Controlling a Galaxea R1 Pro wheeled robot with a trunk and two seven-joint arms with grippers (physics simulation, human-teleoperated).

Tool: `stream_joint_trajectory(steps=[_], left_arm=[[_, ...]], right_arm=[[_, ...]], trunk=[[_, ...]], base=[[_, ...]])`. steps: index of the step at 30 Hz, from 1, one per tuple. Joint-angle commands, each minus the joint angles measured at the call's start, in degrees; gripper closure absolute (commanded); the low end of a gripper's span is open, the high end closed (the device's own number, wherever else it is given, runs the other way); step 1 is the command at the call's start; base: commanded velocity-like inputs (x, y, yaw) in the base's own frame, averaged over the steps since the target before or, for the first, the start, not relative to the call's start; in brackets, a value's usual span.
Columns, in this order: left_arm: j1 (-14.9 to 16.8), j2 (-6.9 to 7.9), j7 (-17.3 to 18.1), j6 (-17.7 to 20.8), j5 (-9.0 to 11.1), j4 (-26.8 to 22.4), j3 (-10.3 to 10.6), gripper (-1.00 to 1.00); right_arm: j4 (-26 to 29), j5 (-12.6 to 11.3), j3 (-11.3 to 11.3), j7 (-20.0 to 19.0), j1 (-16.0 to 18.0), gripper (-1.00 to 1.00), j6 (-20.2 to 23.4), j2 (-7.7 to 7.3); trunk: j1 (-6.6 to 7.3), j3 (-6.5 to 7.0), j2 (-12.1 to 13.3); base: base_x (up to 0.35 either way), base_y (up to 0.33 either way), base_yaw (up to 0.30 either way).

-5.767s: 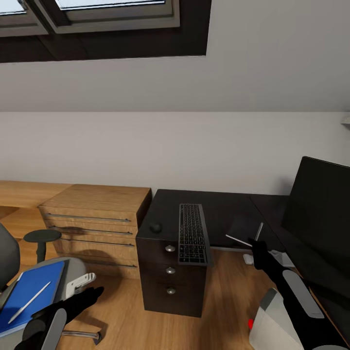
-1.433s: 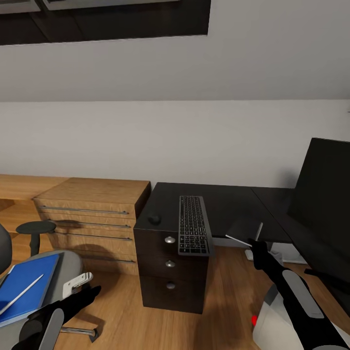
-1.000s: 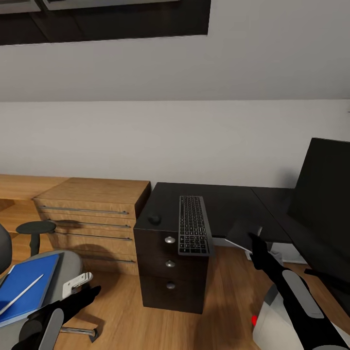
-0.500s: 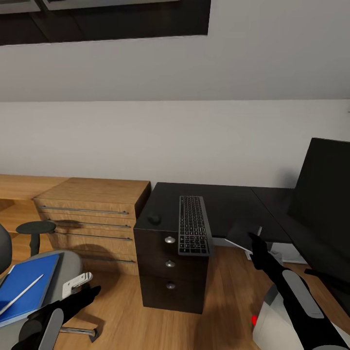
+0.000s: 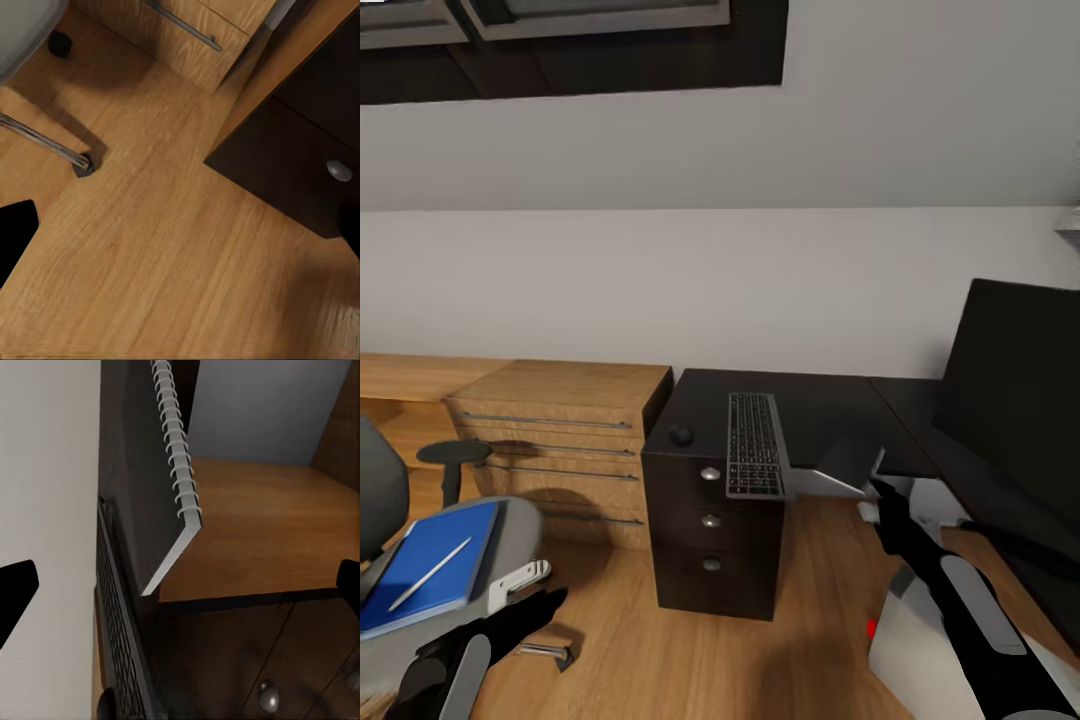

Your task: In the bedroom, organize the workspace by keeping the computer under the desk, ensuring the monitor is on the desk, placing the keyboard on the desk next to the monitor, placing the mouse on the desk next to the keyboard, moving the folder from the swivel chair onto the desk next to the mouse, stacking the notebook on top of the folder with the pen on top of the notebook, and positioning the swivel chair next to the desk.

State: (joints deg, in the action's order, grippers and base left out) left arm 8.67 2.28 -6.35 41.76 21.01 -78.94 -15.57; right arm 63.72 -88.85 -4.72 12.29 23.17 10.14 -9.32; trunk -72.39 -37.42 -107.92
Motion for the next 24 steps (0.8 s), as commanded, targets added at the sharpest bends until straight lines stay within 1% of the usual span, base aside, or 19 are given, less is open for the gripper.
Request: stream_joint_trajectory(steps=[1,9,12,23,24], left_arm=[[0.0,0.01,-0.5,0.3,0.6,-0.1,0.0,-1.00],[0.0,0.01,-0.5,0.3,0.6,-0.1,0.0,-1.00],[0.0,0.01,-0.5,0.3,0.7,-0.1,0.0,-1.00],[0.0,0.01,-0.5,0.2,0.8,0.1,0.0,-1.00],[0.0,0.01,-0.5,0.2,0.8,0.2,0.0,-1.00]], right_arm=[[0.1,-0.4,-0.1,0.4,0.0,-1.00,0.2,0.01],[0.1,-0.4,0.0,0.4,0.0,-1.00,0.2,0.01],[0.1,-0.4,0.0,0.4,0.0,-1.00,0.2,0.01],[0.0,-0.3,0.1,0.4,0.0,-1.00,0.2,0.02],[0.0,-0.3,0.1,0.4,0.0,-1.00,0.2,0.07]], trunk=[[0.04,-0.06,0.0],[0.04,-0.06,0.0],[0.04,-0.06,0.0],[0.04,-0.06,0.0],[0.26,0.12,0.4]], base=[[-0.289,0.000,0.000],[-0.285,0.000,0.000],[-0.186,0.000,0.000],[-0.048,0.000,0.000],[-0.007,0.000,0.000]])
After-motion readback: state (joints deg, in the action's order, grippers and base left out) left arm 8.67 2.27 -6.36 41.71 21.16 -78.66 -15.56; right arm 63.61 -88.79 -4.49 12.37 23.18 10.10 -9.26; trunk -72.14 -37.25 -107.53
